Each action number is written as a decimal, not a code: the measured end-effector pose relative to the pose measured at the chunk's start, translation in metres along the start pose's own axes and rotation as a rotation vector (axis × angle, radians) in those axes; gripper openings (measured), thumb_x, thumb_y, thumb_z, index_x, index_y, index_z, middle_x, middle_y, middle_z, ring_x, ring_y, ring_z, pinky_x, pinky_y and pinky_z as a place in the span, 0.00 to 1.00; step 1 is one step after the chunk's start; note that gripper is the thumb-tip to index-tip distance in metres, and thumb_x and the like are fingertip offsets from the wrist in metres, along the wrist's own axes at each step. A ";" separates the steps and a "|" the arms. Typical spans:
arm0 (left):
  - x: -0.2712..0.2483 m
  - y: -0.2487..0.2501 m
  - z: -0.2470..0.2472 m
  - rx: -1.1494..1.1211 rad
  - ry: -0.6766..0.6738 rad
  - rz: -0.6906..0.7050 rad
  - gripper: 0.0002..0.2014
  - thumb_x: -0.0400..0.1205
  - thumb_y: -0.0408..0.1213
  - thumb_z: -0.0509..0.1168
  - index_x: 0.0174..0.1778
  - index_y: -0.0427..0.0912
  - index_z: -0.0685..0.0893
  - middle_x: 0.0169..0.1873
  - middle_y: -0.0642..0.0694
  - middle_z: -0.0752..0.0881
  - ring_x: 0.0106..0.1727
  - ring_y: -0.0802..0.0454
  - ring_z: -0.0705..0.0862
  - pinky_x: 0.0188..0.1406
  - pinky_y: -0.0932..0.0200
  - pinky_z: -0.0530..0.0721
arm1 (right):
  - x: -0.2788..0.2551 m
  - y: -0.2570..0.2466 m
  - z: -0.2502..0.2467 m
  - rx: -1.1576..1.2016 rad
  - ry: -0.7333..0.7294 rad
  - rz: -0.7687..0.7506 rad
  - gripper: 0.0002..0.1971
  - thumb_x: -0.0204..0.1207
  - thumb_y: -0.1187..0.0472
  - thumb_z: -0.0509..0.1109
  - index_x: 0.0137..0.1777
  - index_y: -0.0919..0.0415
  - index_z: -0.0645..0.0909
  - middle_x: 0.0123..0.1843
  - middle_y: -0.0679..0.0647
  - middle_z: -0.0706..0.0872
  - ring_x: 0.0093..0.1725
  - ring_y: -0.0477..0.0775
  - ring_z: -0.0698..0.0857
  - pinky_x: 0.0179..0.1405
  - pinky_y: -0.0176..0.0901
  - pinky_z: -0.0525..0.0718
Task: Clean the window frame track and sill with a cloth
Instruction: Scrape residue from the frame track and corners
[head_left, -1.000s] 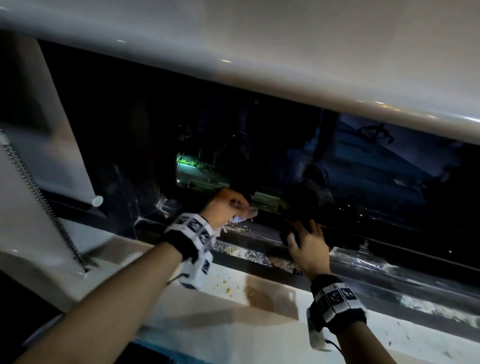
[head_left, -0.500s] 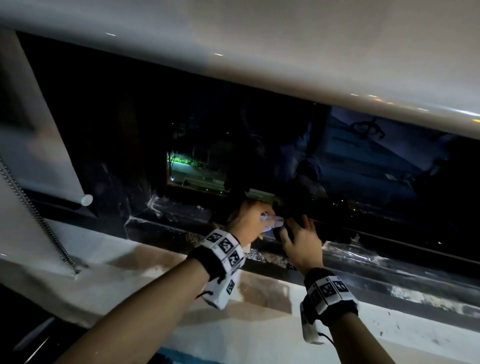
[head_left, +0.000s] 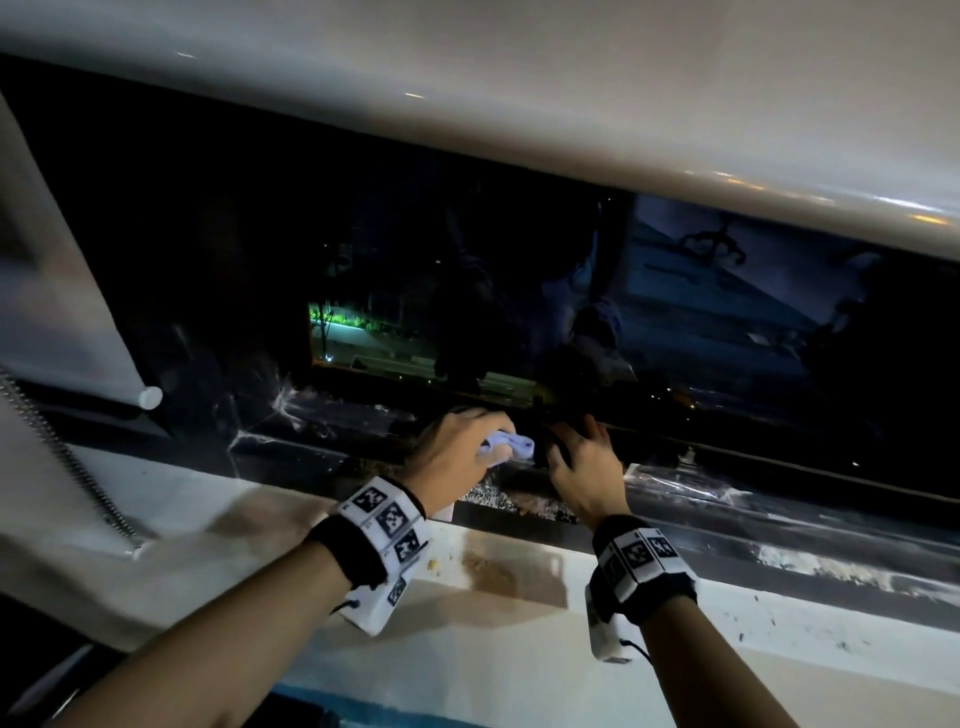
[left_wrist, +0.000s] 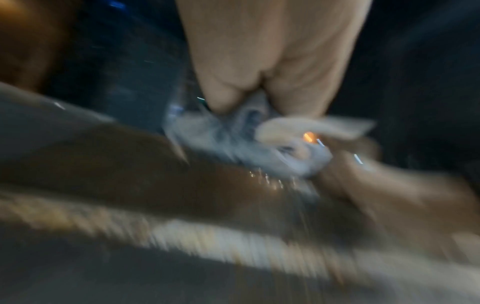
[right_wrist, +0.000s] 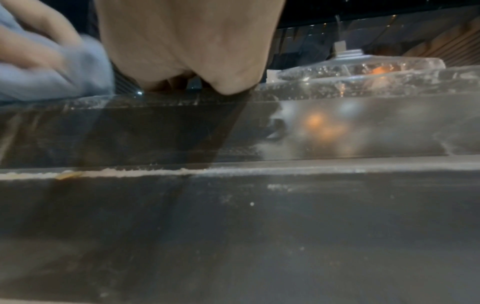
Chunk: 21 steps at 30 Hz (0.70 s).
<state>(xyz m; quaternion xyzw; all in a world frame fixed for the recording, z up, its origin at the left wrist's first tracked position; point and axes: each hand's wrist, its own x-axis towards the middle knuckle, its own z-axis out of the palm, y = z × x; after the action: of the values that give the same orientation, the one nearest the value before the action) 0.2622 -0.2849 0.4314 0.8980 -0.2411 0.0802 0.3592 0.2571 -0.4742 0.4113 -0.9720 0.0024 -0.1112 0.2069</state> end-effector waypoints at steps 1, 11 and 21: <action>0.000 0.000 -0.008 -0.099 -0.054 -0.025 0.07 0.80 0.38 0.68 0.53 0.46 0.86 0.41 0.48 0.86 0.34 0.63 0.82 0.35 0.61 0.84 | 0.000 0.000 0.000 0.012 0.000 0.000 0.31 0.67 0.45 0.47 0.65 0.53 0.80 0.66 0.64 0.77 0.65 0.68 0.74 0.61 0.53 0.76; 0.026 -0.022 -0.005 0.007 0.063 -0.065 0.14 0.83 0.47 0.60 0.55 0.44 0.87 0.53 0.49 0.88 0.53 0.52 0.86 0.53 0.55 0.84 | 0.000 -0.006 -0.007 0.107 -0.024 0.005 0.26 0.68 0.60 0.57 0.66 0.55 0.79 0.66 0.63 0.78 0.65 0.67 0.75 0.62 0.52 0.75; 0.003 0.009 0.000 -0.162 -0.146 0.020 0.09 0.80 0.42 0.67 0.53 0.47 0.89 0.47 0.50 0.89 0.46 0.54 0.87 0.47 0.53 0.86 | 0.003 0.005 -0.036 0.233 0.070 0.002 0.26 0.65 0.78 0.60 0.65 0.65 0.77 0.57 0.69 0.85 0.57 0.69 0.83 0.55 0.50 0.79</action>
<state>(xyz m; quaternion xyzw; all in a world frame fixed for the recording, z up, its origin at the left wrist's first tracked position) 0.2600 -0.2914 0.4381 0.8669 -0.2814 -0.0016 0.4115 0.2520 -0.4934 0.4417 -0.9368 -0.0023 -0.1443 0.3186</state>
